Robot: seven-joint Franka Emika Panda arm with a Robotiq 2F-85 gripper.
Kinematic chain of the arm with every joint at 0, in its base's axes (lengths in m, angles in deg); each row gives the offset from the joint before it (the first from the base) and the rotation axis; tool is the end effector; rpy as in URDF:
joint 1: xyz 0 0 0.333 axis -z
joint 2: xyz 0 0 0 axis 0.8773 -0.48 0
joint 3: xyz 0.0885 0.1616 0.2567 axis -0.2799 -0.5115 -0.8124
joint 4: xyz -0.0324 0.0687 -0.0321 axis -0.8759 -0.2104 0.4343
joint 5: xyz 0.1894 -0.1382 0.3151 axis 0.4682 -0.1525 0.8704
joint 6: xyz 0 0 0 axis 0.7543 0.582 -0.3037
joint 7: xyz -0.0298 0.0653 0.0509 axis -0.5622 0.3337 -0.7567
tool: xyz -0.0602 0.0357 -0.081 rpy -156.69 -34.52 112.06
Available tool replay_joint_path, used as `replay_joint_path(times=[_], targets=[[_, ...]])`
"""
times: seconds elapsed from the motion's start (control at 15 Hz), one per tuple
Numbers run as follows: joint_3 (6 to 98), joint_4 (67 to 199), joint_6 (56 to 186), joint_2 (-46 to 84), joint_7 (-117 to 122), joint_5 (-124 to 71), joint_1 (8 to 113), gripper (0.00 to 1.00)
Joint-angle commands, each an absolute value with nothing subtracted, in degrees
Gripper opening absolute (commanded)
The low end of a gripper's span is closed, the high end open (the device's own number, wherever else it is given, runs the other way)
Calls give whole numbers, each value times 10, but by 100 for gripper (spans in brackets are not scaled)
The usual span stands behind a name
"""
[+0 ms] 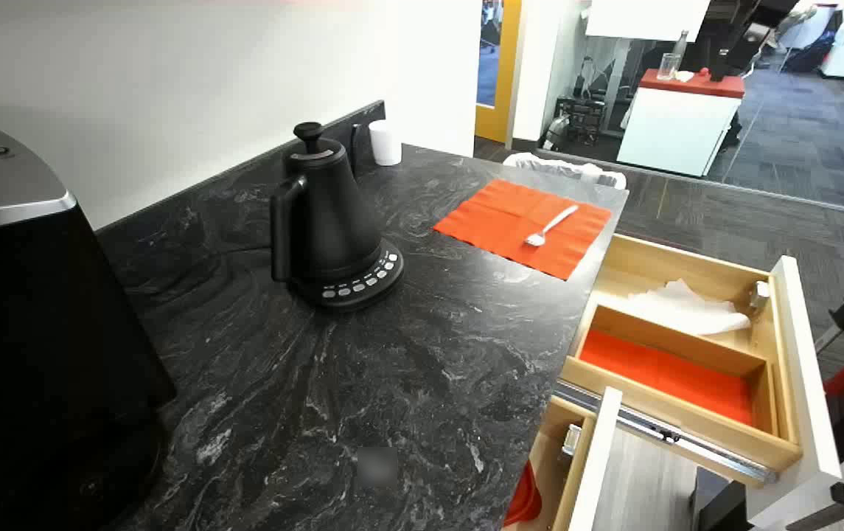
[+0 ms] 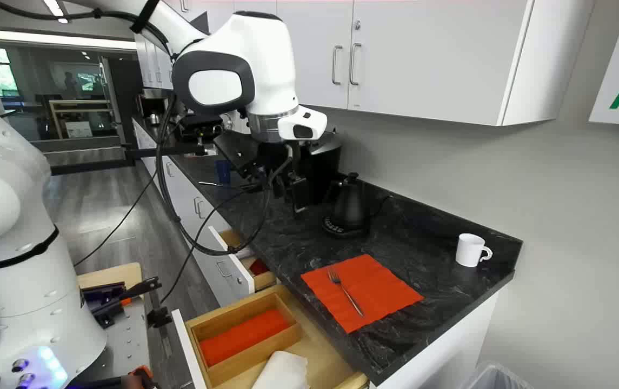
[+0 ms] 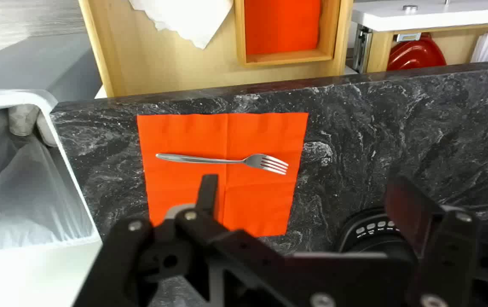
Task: Move the fork to the left compartment in the drawer
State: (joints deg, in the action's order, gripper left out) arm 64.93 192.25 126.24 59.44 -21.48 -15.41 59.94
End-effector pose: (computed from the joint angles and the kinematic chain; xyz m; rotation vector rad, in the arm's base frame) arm 0.3966 -0.1060 0.3904 -2.9608 0.0347 -0.3545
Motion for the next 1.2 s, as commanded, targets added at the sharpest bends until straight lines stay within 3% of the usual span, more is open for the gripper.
replay_joint_path(times=[0.0, 0.87, 1.13], targets=[[636, 1922, 1261, 593, -220, -147, 612, 100], [629, 1931, 1255, 607, -211, -152, 617, 100], [608, 1925, 1347, 545, -119, -80, 601, 100]])
